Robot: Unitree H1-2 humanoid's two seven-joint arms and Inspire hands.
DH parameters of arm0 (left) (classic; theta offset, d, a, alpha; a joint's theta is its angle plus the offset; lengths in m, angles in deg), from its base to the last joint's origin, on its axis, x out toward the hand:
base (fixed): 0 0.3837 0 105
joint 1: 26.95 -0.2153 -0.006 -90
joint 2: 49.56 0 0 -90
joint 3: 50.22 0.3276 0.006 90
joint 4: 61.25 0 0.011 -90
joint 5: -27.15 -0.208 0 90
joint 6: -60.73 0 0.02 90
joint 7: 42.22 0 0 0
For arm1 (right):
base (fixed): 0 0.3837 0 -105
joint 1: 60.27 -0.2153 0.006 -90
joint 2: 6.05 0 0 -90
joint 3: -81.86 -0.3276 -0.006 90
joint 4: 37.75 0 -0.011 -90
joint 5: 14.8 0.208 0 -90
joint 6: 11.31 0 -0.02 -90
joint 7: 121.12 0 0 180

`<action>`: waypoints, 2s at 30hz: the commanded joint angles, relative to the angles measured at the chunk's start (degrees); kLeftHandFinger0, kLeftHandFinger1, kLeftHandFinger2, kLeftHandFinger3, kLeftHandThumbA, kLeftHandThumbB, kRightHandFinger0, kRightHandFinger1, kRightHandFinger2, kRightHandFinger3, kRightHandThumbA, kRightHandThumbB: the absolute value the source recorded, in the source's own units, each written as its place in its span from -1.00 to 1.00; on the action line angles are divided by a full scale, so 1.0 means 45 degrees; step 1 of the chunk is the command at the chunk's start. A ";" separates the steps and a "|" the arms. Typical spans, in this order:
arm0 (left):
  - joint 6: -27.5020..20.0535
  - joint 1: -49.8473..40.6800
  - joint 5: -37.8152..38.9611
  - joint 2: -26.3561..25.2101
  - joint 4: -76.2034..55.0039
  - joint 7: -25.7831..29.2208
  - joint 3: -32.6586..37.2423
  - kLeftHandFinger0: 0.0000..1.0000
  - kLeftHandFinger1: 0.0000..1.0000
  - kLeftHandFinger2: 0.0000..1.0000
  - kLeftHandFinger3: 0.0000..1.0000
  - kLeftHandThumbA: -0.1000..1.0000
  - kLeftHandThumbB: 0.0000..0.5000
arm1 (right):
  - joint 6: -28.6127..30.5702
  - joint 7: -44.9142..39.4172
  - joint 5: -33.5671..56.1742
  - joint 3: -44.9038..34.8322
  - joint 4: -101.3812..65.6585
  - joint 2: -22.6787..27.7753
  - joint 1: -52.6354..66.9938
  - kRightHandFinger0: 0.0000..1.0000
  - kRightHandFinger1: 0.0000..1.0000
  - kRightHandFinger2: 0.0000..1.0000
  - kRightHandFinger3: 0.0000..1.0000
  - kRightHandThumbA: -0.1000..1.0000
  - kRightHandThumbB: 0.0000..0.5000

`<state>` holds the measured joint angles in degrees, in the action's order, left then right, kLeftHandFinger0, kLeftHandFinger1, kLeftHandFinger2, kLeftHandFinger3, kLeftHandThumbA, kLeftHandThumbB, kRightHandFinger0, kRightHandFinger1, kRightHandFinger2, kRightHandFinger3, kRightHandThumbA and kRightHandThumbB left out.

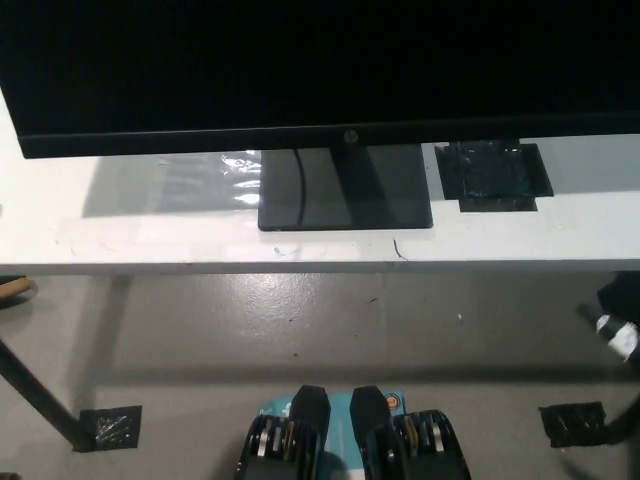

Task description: The monitor is placed at the center of the table and the robot uses both its hand to grab the left and right sides of the monitor to tilt the angle of the monitor downwards

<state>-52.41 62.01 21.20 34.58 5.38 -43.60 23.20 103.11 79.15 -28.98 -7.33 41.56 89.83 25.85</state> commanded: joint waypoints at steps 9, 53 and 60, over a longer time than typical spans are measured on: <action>0.0376 0.1569 0.1537 -0.1440 0.2192 0.0137 -0.1738 1.00 1.00 1.00 1.00 1.00 1.00 | 0.0558 -0.1414 0.2767 -0.1703 0.2801 0.0838 -0.2470 1.00 1.00 1.00 1.00 1.00 0.49; 0.1440 0.4416 0.1930 -0.3787 0.5511 -0.1264 -0.0469 1.00 1.00 1.00 1.00 1.00 0.44 | -0.1146 -0.6104 0.3715 -0.1753 0.9804 0.2937 -0.8637 1.00 1.00 1.00 1.00 1.00 1.00; 0.1399 0.4385 0.2024 -0.3860 0.5696 -0.1353 -0.0514 1.00 1.00 1.00 1.00 1.00 0.46 | -0.1922 -0.8664 0.5806 -0.2139 1.1199 0.2822 -0.9778 1.00 1.00 1.00 1.00 1.00 0.65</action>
<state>-44.50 80.02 29.71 20.07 31.08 -48.86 21.32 96.77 49.01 -10.87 -15.30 91.11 100.60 -12.14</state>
